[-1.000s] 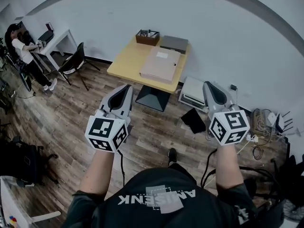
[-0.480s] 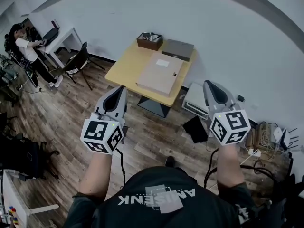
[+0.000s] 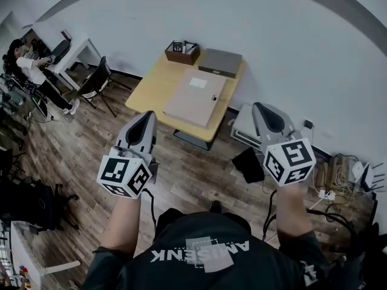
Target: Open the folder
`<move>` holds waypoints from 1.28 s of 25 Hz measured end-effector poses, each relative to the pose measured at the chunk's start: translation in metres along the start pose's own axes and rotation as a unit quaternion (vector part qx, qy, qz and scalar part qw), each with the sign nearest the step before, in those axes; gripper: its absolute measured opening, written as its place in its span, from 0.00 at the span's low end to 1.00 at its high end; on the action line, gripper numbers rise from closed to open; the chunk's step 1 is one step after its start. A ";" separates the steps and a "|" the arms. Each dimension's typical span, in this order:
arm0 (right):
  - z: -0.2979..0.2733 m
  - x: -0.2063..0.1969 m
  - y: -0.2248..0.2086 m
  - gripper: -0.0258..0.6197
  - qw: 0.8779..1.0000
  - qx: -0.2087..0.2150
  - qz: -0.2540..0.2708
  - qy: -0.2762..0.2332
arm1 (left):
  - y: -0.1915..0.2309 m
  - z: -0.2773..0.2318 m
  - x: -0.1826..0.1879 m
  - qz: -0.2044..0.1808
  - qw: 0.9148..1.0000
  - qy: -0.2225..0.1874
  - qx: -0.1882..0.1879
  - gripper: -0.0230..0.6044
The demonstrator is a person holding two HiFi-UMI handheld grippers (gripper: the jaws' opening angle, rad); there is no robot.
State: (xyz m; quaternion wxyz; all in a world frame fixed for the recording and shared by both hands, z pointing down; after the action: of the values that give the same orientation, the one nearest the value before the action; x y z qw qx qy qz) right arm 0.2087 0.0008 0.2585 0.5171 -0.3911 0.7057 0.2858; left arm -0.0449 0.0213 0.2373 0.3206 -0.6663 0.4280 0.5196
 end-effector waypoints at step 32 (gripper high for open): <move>-0.175 0.049 0.001 0.12 0.982 -0.178 -0.037 0.046 | 0.212 -0.179 0.014 -0.024 0.990 0.006 -0.142 0.19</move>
State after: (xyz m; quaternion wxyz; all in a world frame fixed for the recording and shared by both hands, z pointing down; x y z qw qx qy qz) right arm 0.1116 -0.1525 0.2647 0.4169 -0.5150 0.6516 0.3692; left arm -0.1604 -0.2293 0.2734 0.2326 -0.7182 0.3357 0.5633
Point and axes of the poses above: the fingertips, and each gripper's own axes: z backward along the fingers, y to its left, x out of its top, the point moved 1 cm from there along z, backward along the fingers, and after that the axes turned 13 degrees about y, right-handed, at the moved point
